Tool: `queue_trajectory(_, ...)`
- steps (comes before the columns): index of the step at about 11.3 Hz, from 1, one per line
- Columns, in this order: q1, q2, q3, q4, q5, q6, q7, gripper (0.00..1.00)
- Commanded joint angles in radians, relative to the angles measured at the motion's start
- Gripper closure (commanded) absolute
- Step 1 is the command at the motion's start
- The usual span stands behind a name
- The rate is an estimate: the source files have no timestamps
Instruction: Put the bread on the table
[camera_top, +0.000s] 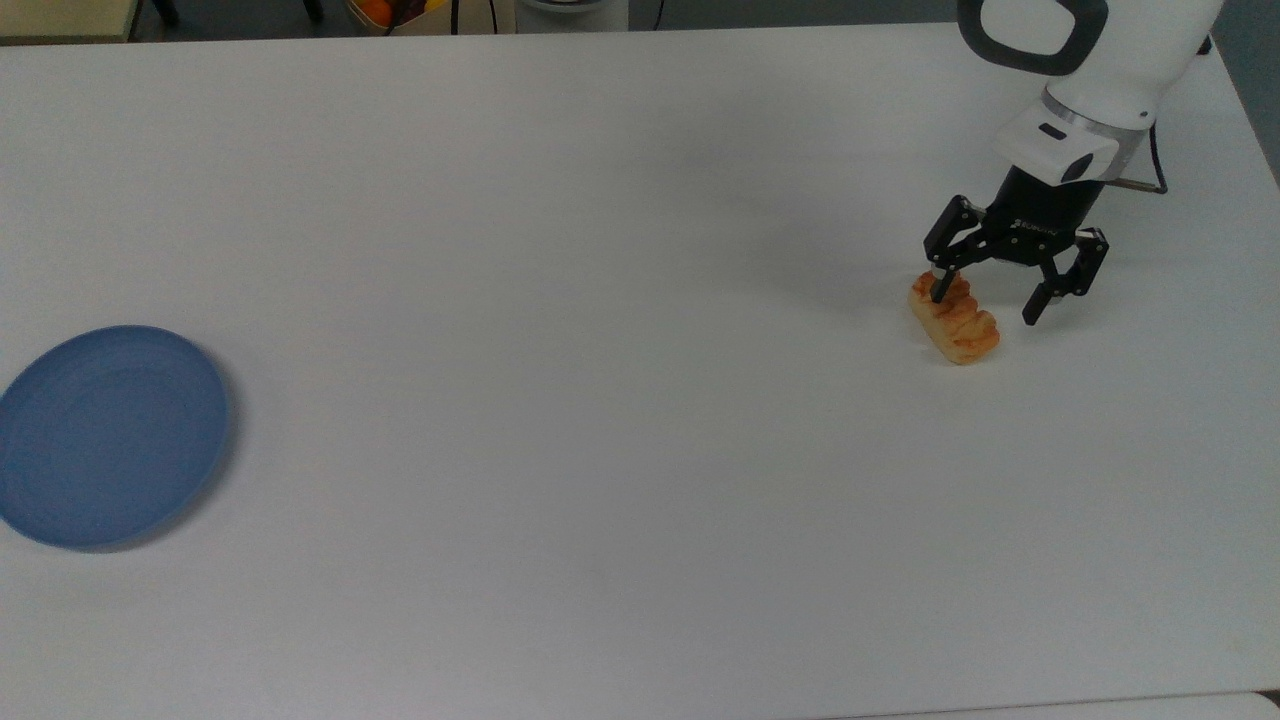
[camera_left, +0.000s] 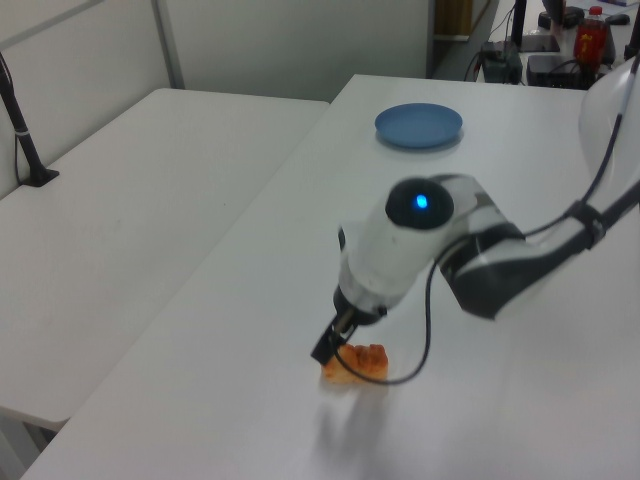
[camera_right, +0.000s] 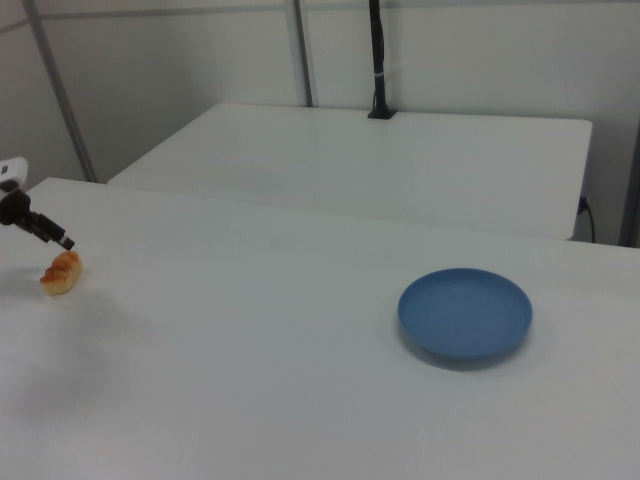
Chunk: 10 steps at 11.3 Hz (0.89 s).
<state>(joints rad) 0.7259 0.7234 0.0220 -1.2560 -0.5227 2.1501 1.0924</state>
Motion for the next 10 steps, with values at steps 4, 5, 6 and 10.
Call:
queue_trajectory(4,-0.299,-0.394,0.075,-0.115,0.375,-0.301,-0.503,0.00)
queue_trajectory(5,-0.372,-0.474,0.085,-0.193,0.397,-0.317,-0.584,0.00)
queue_trajectory(6,-0.443,-0.548,0.096,-0.257,0.443,-0.340,-0.709,0.00)
queue_trajectory(10,-0.620,-0.691,0.008,-0.377,0.513,-0.434,-0.953,0.00)
